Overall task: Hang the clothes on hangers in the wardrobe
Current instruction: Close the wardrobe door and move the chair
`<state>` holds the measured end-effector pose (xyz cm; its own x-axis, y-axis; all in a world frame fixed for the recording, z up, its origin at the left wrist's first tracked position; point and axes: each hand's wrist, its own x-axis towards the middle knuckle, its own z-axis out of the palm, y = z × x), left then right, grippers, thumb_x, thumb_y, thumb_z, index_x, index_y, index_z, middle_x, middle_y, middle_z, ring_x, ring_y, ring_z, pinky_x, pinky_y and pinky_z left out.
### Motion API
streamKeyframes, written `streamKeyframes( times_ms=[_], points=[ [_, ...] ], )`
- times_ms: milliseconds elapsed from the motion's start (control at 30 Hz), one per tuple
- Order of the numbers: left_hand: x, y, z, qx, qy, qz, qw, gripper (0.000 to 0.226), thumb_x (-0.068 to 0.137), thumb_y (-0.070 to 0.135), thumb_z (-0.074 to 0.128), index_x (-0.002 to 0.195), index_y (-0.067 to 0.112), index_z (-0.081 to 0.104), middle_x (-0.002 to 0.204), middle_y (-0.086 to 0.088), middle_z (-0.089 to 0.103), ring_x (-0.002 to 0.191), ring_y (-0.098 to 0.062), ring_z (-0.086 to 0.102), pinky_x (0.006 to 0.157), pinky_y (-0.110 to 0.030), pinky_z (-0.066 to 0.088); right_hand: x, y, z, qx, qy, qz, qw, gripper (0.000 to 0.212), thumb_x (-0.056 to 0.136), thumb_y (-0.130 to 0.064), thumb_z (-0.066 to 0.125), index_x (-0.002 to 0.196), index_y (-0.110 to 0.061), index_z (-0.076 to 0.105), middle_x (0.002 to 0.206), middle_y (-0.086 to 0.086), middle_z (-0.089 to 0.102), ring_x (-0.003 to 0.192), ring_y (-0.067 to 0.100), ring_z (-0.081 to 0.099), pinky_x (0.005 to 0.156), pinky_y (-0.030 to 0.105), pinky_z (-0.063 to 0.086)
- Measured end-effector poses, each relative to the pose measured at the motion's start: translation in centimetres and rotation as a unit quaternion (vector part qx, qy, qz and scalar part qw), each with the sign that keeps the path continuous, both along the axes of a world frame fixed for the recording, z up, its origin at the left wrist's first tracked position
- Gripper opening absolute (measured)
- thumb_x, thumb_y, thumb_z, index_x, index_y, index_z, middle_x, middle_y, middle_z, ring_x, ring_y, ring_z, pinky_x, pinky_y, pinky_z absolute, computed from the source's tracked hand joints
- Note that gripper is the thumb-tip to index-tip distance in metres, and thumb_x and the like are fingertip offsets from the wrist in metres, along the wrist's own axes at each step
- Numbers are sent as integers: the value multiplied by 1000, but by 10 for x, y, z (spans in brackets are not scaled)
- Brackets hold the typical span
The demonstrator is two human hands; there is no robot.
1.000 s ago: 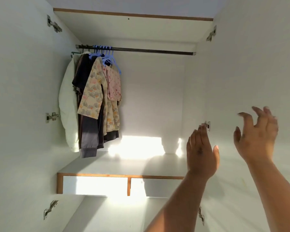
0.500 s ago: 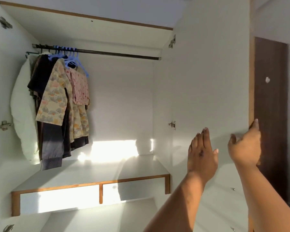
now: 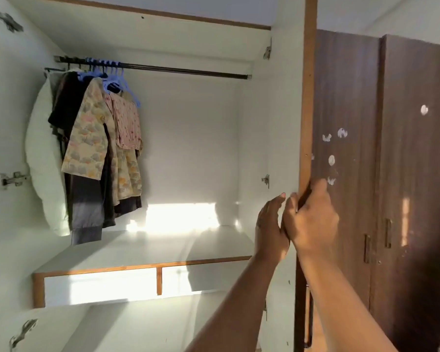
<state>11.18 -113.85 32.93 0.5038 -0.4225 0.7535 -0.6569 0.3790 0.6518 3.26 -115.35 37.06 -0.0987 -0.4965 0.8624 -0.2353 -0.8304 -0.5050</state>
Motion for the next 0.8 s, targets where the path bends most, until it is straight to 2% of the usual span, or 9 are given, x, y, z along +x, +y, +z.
streamKeyframes(
  times_ms=[67, 133, 233, 300, 367, 467, 567, 667, 800],
  points=[
    [8, 25, -1, -36, 23, 29, 999, 25, 100, 45, 43, 104, 32, 63, 95, 20, 67, 92, 4, 62, 78, -11, 46, 26, 14, -4, -69, 24, 27, 997, 18, 92, -27, 53, 107, -19, 46, 81, -1, 56, 63, 19, 56, 55, 29, 43],
    [26, 44, -5, -85, 42, 76, 993, 24, 103, 32, 41, 96, 27, 63, 80, 22, 67, 77, 8, 62, 65, -5, 43, 54, 23, -5, -98, 76, 67, 990, 29, 92, -36, 54, 114, -20, 47, 90, -1, 55, 70, 18, 58, 59, 30, 48],
    [68, 66, -16, -72, 30, 184, 980, 39, 102, 41, 31, 107, 17, 62, 91, 10, 70, 80, -2, 66, 71, -12, 51, 100, 35, -7, -152, 124, 65, 978, 49, 89, -44, 57, 127, -14, 48, 108, 7, 55, 91, 22, 57, 73, 35, 52],
    [90, 79, -19, -50, 37, 240, 969, 34, 103, 36, 38, 106, 15, 64, 91, 5, 69, 81, -8, 66, 75, -22, 54, 137, 42, -8, -185, 119, 70, 973, 54, 89, -41, 61, 129, -8, 48, 125, 15, 53, 111, 29, 55, 92, 40, 52],
    [112, 95, -20, -5, 24, 264, 964, 33, 102, 39, 37, 114, 20, 61, 93, 12, 64, 77, -1, 62, 70, -7, 47, 178, 45, -9, -198, 136, 76, 968, 55, 90, -34, 63, 131, -3, 46, 138, 22, 46, 128, 35, 46, 107, 41, 41],
    [149, 116, -24, 72, 24, 277, 958, 32, 101, 46, 29, 121, 32, 48, 98, 18, 61, 77, -3, 62, 61, -5, 44, 233, 52, -10, -203, 157, 84, 963, 59, 89, -27, 67, 133, 5, 44, 147, 27, 35, 139, 38, 34, 110, 44, 37],
    [198, 127, -36, 142, 14, 298, 944, 34, 104, 34, 29, 135, 24, 37, 104, 6, 62, 87, -13, 61, 70, -15, 43, 284, 63, -14, -166, 121, 150, 967, 57, 91, -26, 63, 137, 2, 43, 155, 20, 25, 145, 33, 22, 114, 48, 30],
    [248, 132, -43, 154, -12, 313, 937, 32, 104, 29, 28, 133, 20, 39, 102, -4, 66, 92, -27, 64, 72, -28, 41, 339, 66, -16, -166, 92, 154, 970, 54, 90, -20, 63, 135, 2, 44, 155, 20, 25, 147, 31, 17, 116, 51, 26],
    [311, 137, -49, 220, -42, 320, 920, 36, 102, 36, 28, 132, 22, 40, 107, -7, 65, 96, -27, 62, 84, -37, 50, 407, 66, -16, -151, 96, 121, 976, 51, 90, -18, 62, 134, 3, 46, 153, 20, 26, 147, 30, 15, 118, 50, 21]
  ],
)
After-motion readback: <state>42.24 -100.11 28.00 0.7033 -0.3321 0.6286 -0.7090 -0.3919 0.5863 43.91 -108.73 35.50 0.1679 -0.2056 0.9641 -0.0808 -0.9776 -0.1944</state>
